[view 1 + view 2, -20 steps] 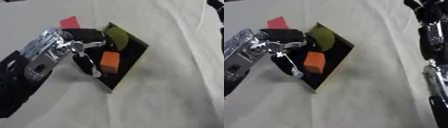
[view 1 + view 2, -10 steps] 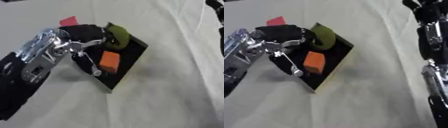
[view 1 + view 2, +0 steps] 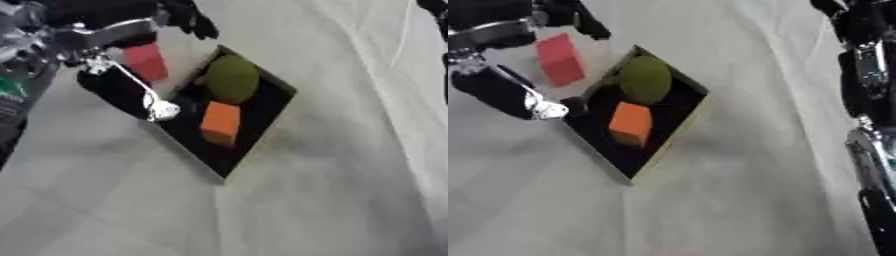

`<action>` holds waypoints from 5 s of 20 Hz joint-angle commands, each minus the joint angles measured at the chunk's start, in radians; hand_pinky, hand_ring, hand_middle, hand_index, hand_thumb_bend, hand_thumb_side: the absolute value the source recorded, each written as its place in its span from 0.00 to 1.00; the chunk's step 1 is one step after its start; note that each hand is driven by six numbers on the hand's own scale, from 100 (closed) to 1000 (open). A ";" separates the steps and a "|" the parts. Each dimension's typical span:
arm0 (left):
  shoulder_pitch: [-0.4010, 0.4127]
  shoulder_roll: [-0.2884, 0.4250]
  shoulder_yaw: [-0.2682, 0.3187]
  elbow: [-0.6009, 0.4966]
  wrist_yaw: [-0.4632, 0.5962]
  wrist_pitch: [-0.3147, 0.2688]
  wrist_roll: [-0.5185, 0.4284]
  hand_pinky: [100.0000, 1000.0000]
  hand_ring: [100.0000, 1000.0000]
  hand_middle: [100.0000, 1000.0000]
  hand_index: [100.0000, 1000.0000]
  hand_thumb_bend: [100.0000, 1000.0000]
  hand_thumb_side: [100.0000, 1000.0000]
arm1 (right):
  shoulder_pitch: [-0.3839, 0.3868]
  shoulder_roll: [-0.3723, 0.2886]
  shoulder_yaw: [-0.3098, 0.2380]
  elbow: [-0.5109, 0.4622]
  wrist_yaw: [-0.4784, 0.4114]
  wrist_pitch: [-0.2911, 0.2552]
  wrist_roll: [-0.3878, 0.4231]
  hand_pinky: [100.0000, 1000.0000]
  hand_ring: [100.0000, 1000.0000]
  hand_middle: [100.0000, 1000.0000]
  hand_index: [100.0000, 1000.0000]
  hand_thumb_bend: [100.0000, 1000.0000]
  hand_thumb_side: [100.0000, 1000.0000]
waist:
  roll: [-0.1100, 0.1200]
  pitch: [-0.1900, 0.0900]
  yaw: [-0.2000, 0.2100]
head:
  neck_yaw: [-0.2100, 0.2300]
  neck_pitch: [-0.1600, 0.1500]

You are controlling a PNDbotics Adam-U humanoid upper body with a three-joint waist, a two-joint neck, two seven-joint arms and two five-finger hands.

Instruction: Pick up objects on the table and place them in the box.

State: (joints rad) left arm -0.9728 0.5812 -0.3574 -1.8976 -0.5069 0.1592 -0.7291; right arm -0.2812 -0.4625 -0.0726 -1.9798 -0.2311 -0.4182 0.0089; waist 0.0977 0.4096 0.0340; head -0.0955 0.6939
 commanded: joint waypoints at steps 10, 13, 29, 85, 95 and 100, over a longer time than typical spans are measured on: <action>-0.040 0.032 0.090 0.276 -0.029 0.069 0.083 0.89 0.83 0.77 0.90 0.44 0.26 | -0.004 -0.021 -0.006 -0.020 -0.014 0.012 0.007 0.87 0.92 0.67 0.79 0.00 0.59 | 0.008 -0.033 0.001 | 0.004 0.000; -0.058 0.011 0.104 0.371 -0.046 0.077 0.113 0.89 0.83 0.78 0.90 0.44 0.26 | -0.007 -0.020 -0.005 -0.020 -0.014 0.012 0.009 0.87 0.93 0.67 0.79 0.00 0.59 | 0.010 -0.030 -0.004 | 0.015 -0.004; -0.100 -0.003 0.108 0.557 -0.019 0.055 0.089 0.94 0.87 0.81 0.92 0.61 0.36 | -0.003 -0.022 -0.006 -0.020 0.003 0.023 0.008 0.87 0.93 0.67 0.79 0.00 0.59 | 0.038 -0.013 -0.029 | 0.011 -0.028; -0.096 -0.071 0.105 0.759 -0.114 0.067 0.170 0.86 0.76 0.63 0.75 0.27 0.29 | -0.011 -0.002 0.002 -0.020 0.012 0.056 0.017 0.88 0.94 0.66 0.79 0.00 0.60 | 0.062 0.013 -0.056 | 0.027 -0.033; -0.093 -0.074 0.098 0.742 -0.089 0.030 0.118 0.76 0.63 0.49 0.64 0.00 0.03 | -0.009 0.003 0.000 -0.020 0.012 0.064 0.009 0.88 0.94 0.66 0.79 0.00 0.60 | 0.056 0.008 -0.058 | 0.030 -0.026; -0.094 -0.059 0.100 0.689 -0.058 0.042 0.141 0.75 0.62 0.49 0.63 0.00 0.06 | -0.005 0.000 0.000 -0.020 0.014 0.065 0.006 0.88 0.94 0.66 0.79 0.00 0.60 | 0.055 0.001 -0.055 | 0.028 -0.019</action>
State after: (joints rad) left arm -1.0529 0.4912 -0.2665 -1.1812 -0.5759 0.1992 -0.5943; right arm -0.2810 -0.4528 -0.0670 -1.9798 -0.2224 -0.3524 0.0170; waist 0.1532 0.4314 -0.0224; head -0.0682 0.6761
